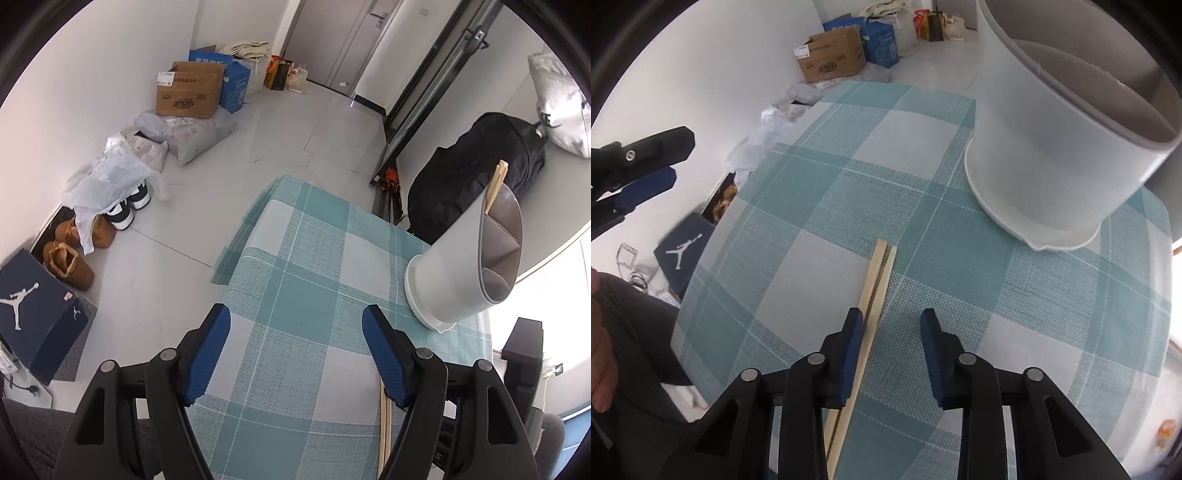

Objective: Organize utensils
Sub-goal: 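Grasp a single wooden chopstick from the bundle with the right gripper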

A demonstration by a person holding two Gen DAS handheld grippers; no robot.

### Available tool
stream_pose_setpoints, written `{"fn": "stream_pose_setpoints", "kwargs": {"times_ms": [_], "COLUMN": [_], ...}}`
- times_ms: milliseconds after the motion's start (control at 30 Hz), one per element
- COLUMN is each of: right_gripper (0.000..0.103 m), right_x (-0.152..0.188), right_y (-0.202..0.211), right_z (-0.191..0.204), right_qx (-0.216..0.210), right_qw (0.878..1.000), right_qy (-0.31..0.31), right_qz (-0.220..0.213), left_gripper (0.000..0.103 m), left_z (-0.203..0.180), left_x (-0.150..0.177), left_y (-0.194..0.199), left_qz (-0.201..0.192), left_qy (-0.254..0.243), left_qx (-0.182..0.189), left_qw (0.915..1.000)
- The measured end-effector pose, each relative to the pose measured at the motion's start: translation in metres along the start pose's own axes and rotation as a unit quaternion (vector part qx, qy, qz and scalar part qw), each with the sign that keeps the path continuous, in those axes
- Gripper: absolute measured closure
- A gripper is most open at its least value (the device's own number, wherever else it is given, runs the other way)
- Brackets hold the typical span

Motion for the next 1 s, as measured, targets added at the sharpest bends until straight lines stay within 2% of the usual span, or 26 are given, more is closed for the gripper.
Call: {"fn": "stream_pose_setpoints", "kwargs": {"times_ms": [67,300,467,533,567,700,833,1000], "right_gripper": [0.082,0.083,0.083,0.088,0.097,0.099,0.099,0.099], "right_x": [-0.002,-0.007,-0.014,-0.014,-0.015,-0.017,-0.021,-0.028], "right_y": [0.0,-0.009,-0.01,-0.009,-0.009,-0.004,0.014,0.041], "right_z": [0.001,0.006,0.01,0.01,0.01,-0.006,-0.018,-0.036], "right_qx": [0.012,0.048,0.049,0.044,0.042,0.016,0.003,-0.024], "right_qw": [1.0,0.998,0.998,0.999,0.999,0.999,0.996,0.988], "right_qy": [0.009,0.031,0.021,0.019,0.017,-0.045,-0.069,-0.108], "right_qz": [0.006,0.033,0.026,0.012,0.008,-0.014,-0.056,-0.105], "left_gripper": [0.033,0.033,0.033,0.033,0.033,0.033,0.033,0.033], "left_z": [0.002,0.008,0.015,0.018,0.019,0.022,0.02,0.006], "left_x": [0.0,-0.002,-0.004,-0.003,-0.002,-0.001,0.004,0.015], "left_y": [0.001,-0.002,-0.005,-0.006,-0.007,-0.011,-0.015,-0.021], "left_qz": [0.003,0.011,0.013,0.015,0.017,0.024,0.037,0.054], "left_qy": [0.007,0.018,0.023,0.025,0.026,0.022,0.021,-0.016], "left_qx": [0.0,0.0,-0.01,-0.014,-0.014,-0.019,-0.016,-0.016], "left_qw": [1.0,0.9998,0.9996,0.9995,0.9994,0.9993,0.999,0.9983]}}
Point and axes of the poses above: each gripper's, at about its wrist camera, not at the fingertips, and y roughly against the way its jaws point, z to its left, x to its underside, the point moved 2 cm from there along -y, roughly the way its jaws point, and after that the axes turned 15 degrees about -z, right-handed, at the moved point
